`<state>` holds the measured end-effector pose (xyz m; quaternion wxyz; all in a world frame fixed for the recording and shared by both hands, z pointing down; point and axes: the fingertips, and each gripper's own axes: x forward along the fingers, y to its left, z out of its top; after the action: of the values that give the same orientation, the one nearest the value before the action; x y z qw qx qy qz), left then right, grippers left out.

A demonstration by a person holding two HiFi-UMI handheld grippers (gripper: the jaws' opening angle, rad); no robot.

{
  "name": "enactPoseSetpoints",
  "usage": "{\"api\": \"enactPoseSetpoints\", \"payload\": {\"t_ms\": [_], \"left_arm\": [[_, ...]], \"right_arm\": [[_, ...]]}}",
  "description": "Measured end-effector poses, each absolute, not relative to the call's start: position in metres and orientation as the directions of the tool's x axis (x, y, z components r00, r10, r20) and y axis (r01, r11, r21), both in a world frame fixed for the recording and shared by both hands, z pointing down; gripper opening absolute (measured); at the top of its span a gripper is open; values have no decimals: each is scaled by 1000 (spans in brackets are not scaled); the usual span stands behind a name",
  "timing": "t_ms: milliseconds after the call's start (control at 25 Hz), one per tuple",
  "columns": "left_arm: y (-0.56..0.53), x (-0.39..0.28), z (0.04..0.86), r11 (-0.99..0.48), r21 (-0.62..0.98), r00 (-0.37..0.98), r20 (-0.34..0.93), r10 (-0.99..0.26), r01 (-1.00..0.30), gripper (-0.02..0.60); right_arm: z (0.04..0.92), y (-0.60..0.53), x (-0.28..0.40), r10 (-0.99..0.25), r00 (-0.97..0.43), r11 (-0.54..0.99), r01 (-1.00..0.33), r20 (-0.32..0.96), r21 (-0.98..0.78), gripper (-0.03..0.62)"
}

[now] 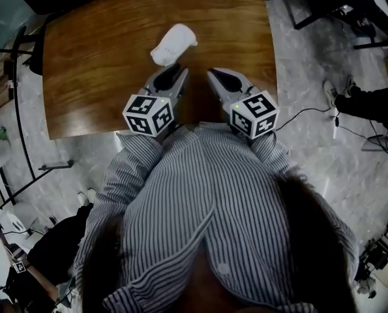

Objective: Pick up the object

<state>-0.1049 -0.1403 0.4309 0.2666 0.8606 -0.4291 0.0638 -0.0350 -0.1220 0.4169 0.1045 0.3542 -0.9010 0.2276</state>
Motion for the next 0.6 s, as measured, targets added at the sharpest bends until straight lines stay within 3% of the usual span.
{"api": "enactPoseSetpoints", "payload": {"t_ms": [360, 600], "left_arm": [[-172, -106, 453, -487, 224, 531, 477, -700, -844, 235], [-195, -104, 478, -552, 99, 510, 543, -667, -828, 247]], "right_arm": [[429, -129, -32, -532, -753, 641, -657, 388, -396, 2], [455, -126, -26, -518, -746, 588, -666, 420, -458, 2]]}}
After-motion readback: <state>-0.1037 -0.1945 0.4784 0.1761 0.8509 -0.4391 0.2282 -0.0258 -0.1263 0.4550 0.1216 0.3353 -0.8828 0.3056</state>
